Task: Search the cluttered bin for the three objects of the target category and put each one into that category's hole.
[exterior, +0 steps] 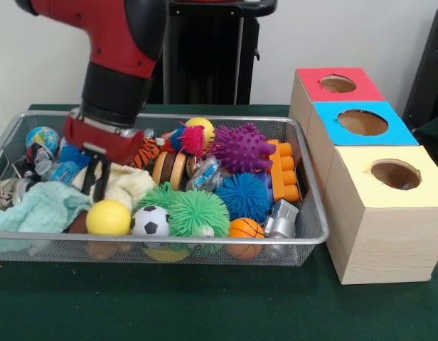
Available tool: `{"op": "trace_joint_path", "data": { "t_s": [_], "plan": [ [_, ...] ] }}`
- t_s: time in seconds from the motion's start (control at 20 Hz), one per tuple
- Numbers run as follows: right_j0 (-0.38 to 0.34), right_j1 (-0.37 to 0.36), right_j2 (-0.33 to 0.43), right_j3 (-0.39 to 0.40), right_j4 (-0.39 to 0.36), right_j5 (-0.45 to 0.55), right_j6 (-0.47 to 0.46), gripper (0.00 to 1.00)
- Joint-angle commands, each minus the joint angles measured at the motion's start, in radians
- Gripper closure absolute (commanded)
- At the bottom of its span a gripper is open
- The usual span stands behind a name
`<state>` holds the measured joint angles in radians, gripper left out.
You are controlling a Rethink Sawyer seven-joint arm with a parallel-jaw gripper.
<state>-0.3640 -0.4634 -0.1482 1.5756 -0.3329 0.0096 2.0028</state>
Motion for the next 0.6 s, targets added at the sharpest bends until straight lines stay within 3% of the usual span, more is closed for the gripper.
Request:
{"op": "trace_joint_path", "data": {
  "t_s": [0.05, 0.35, 0.6],
  "plan": [
    [0.096, -0.190, 0.102, 0.111, 0.038, 0.199, 0.064, 1.00],
    [0.107, -0.233, 0.140, 0.131, 0.103, 0.353, 0.066, 1.00],
    [0.124, -0.219, 0.141, 0.143, 0.118, 0.340, 0.093, 1.00]
  ]
}}
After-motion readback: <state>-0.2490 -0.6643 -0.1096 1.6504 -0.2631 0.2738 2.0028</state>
